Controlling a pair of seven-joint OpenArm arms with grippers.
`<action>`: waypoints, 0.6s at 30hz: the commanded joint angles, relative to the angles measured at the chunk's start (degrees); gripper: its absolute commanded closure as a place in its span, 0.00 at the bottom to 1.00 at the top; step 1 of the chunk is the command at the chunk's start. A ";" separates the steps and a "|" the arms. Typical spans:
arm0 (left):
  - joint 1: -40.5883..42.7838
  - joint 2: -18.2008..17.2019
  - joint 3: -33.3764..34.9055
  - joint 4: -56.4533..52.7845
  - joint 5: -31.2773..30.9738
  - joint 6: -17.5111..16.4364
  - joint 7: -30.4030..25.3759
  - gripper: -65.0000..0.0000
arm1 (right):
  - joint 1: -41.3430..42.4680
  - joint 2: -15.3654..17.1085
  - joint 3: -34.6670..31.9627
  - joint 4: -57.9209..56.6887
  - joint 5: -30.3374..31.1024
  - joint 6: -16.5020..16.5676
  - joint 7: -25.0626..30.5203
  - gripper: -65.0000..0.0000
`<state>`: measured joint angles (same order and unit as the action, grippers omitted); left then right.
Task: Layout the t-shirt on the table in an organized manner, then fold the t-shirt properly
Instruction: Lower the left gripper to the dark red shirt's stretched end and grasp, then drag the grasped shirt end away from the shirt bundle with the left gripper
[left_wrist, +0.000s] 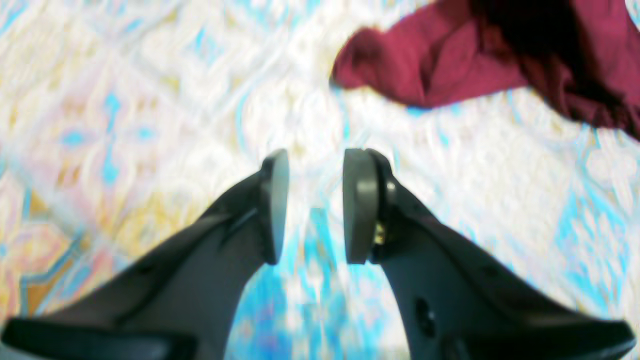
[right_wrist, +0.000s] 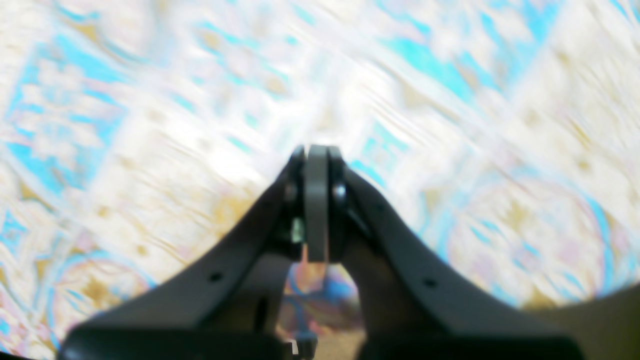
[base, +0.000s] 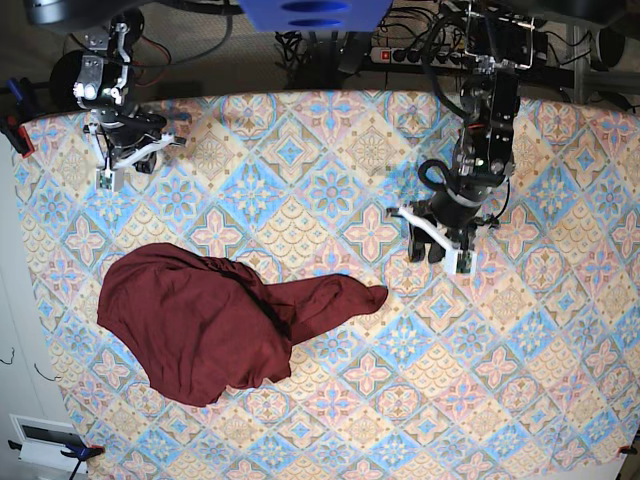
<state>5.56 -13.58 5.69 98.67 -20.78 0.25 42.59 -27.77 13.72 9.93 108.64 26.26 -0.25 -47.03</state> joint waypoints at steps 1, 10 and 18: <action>-2.53 -0.09 0.86 -1.13 -0.10 0.06 -1.05 0.72 | 0.38 0.83 0.13 0.94 0.16 0.12 1.09 1.00; -16.68 4.84 7.45 -18.81 -0.10 0.06 -1.05 0.70 | 0.65 0.75 -0.13 0.85 0.16 0.12 1.18 1.00; -26.18 10.99 9.03 -32.78 -0.10 0.14 2.03 0.70 | 0.65 0.75 -0.13 0.85 0.07 0.12 1.18 1.00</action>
<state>-19.14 -3.07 14.72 64.86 -20.56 0.69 45.47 -27.40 13.74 9.43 108.57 26.22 -0.27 -46.98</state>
